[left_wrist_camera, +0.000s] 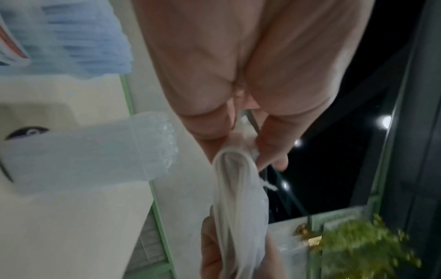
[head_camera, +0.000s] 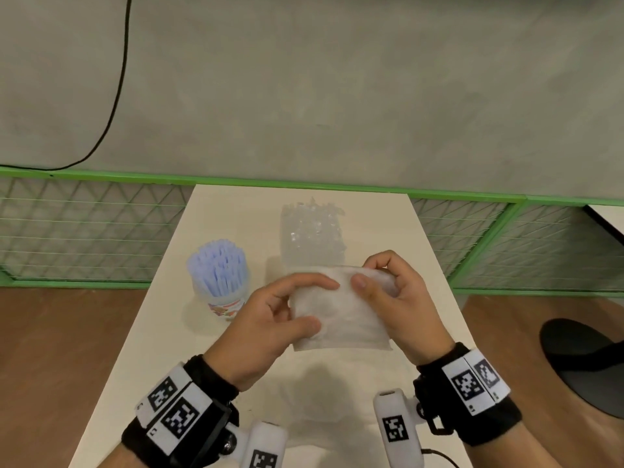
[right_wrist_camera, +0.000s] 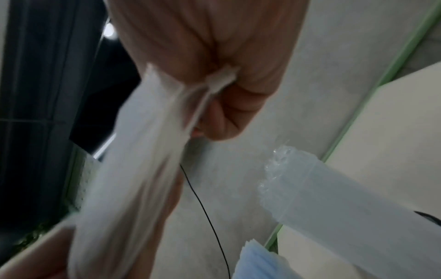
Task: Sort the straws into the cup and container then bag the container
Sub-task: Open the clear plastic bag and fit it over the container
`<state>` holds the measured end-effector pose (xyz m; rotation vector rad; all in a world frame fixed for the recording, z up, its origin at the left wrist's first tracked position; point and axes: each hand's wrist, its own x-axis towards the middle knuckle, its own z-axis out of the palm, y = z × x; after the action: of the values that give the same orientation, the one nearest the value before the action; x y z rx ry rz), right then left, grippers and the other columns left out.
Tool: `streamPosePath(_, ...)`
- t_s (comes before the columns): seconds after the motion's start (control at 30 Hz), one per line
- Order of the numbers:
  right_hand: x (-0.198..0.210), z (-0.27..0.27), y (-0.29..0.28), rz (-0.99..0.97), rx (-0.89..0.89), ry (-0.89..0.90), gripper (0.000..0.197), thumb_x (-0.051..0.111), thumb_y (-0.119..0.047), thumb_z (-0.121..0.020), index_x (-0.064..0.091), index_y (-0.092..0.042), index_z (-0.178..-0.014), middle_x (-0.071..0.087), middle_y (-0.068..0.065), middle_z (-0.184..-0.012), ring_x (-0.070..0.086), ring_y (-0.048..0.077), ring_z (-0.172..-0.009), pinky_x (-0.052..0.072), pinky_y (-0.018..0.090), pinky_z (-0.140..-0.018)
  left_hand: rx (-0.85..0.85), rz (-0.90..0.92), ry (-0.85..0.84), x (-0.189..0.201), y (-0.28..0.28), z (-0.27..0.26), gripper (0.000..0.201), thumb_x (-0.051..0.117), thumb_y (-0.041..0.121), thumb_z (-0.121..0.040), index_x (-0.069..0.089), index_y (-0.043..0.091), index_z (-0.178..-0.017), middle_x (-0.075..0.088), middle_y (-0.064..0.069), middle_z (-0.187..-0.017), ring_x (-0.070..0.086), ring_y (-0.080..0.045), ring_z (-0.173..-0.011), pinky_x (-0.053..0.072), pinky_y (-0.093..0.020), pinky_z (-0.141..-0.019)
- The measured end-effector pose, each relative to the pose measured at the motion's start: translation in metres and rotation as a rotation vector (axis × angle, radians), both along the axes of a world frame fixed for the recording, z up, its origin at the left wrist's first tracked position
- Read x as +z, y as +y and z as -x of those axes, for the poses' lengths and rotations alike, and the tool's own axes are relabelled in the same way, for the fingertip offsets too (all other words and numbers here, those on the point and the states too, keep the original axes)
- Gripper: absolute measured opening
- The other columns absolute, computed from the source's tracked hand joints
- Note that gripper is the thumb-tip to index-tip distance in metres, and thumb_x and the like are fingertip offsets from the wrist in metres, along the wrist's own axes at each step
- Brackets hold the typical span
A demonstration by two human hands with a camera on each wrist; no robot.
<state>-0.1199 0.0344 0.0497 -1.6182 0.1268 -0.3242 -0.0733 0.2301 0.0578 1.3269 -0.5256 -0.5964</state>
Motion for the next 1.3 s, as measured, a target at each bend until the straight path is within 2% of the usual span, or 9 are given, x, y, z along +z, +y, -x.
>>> streamPosePath(0.07, 0.0, -0.002, -0.001, 0.026, 0.042, 0.081, 0.027, 0.063, -0.042, -0.087, 0.057, -0.016, -0.093, 0.061, -0.005, -0.084, 0.058, 0.012, -0.075, 0.047, 0.027, -0.065, -0.004, -0.109, -0.093, 0.0, -0.003, 0.001, 0.045, 0.056, -0.014, -0.087, 0.07, 0.021, -0.112, 0.073, 0.017, -0.098, 0.066, 0.003, -0.086, 0.047, -0.009, -0.073)
streamPosePath(0.17, 0.0, -0.007, 0.006, 0.11, -0.08, 0.146, 0.044, 0.051, -0.064, -0.091, 0.056, -0.021, -0.081, 0.057, -0.014, -0.071, 0.057, 0.011, -0.069, 0.045, 0.027, -0.066, 0.065, -0.138, -0.125, -0.003, -0.011, 0.002, 0.039, 0.07, 0.014, -0.088, 0.065, 0.031, -0.123, 0.063, 0.018, -0.128, 0.056, -0.001, -0.121, 0.045, -0.024, -0.101)
streamPosePath(0.27, -0.006, -0.013, 0.012, 0.337, -0.288, 0.061, 0.041, 0.05, -0.048, -0.097, 0.044, -0.017, -0.071, 0.046, -0.016, -0.052, 0.041, 0.002, -0.051, 0.035, 0.017, -0.051, 0.083, -0.108, -0.053, -0.005, -0.017, 0.003, 0.054, 0.076, 0.012, -0.077, 0.063, 0.032, -0.126, 0.062, 0.014, -0.131, 0.058, -0.01, -0.122, 0.047, -0.041, -0.103)
streamPosePath(0.4, -0.017, -0.019, 0.014, 0.405, -0.25, 0.009, 0.036, 0.05, -0.038, -0.1, 0.04, -0.02, -0.071, 0.042, -0.012, -0.05, 0.037, 0.005, -0.048, 0.031, 0.022, -0.048, 0.085, -0.149, -0.075, -0.011, -0.015, 0.004, 0.063, 0.077, -0.001, -0.077, 0.061, 0.032, -0.127, 0.062, 0.018, -0.129, 0.057, -0.004, -0.121, 0.048, -0.038, -0.102)
streamPosePath(0.63, -0.106, -0.012, 0.013, 0.568, 0.048, 0.27, 0.008, 0.053, -0.022, -0.097, 0.051, -0.026, -0.103, 0.06, -0.008, -0.083, 0.056, 0.012, -0.068, 0.051, 0.034, -0.071, 0.296, -0.666, -0.433, -0.063, 0.037, -0.023, 0.062, 0.076, 0.01, -0.078, 0.056, 0.038, -0.13, 0.056, 0.019, -0.124, 0.051, 0.002, -0.112, 0.032, -0.005, -0.095)
streamPosePath(0.87, -0.204, 0.026, 0.042, 1.16, 0.738, 0.63, 0.076, 0.071, -0.056, -0.071, 0.038, -0.03, -0.133, 0.042, -0.003, -0.132, 0.04, 0.022, -0.119, 0.04, 0.042, -0.097, 0.349, -0.992, -0.351, -0.129, 0.098, -0.03, 0.057, 0.066, 0.01, -0.084, 0.052, 0.025, -0.137, 0.055, -0.004, -0.137, 0.051, -0.023, -0.124, 0.037, -0.029, -0.104)
streamPosePath(1.03, -0.225, 0.03, 0.047, 1.339, 0.606, 0.552, 0.043, 0.053, -0.04, -0.09, 0.047, -0.026, -0.13, 0.052, -0.002, -0.129, 0.047, 0.025, -0.119, 0.036, 0.038, -0.093, 0.294, -1.036, -0.27, -0.151, 0.115, -0.023, 0.06, 0.064, 0.023, -0.079, 0.051, 0.024, -0.138, 0.054, -0.005, -0.138, 0.051, -0.025, -0.124, 0.037, -0.027, -0.102)
streamPosePath(1.13, -0.212, 0.023, 0.041, 1.193, 0.546, 0.52, 0.035, 0.045, -0.032, -0.094, 0.051, -0.026, -0.128, 0.065, -0.001, -0.114, 0.06, 0.026, -0.104, 0.043, 0.034, -0.084, 0.267, -1.016, -0.202, -0.158, 0.118, -0.023, 0.074, 0.055, 0.036, -0.065, 0.05, 0.026, -0.138, 0.054, -0.004, -0.136, 0.051, -0.022, -0.122, 0.036, -0.023, -0.096)
streamPosePath(1.3, -0.132, 0.006, 0.02, 0.299, 0.329, 0.412, 0.024, 0.054, -0.018, -0.087, 0.048, -0.029, -0.107, 0.074, 0.006, -0.078, 0.068, 0.027, -0.072, 0.054, 0.038, -0.075, 0.237, -0.916, -0.129, -0.162, 0.11, -0.026, 0.081, 0.082, 0.044, -0.068, 0.045, 0.037, -0.139, 0.047, 0.003, -0.139, 0.045, -0.012, -0.121, 0.034, -0.023, -0.099)
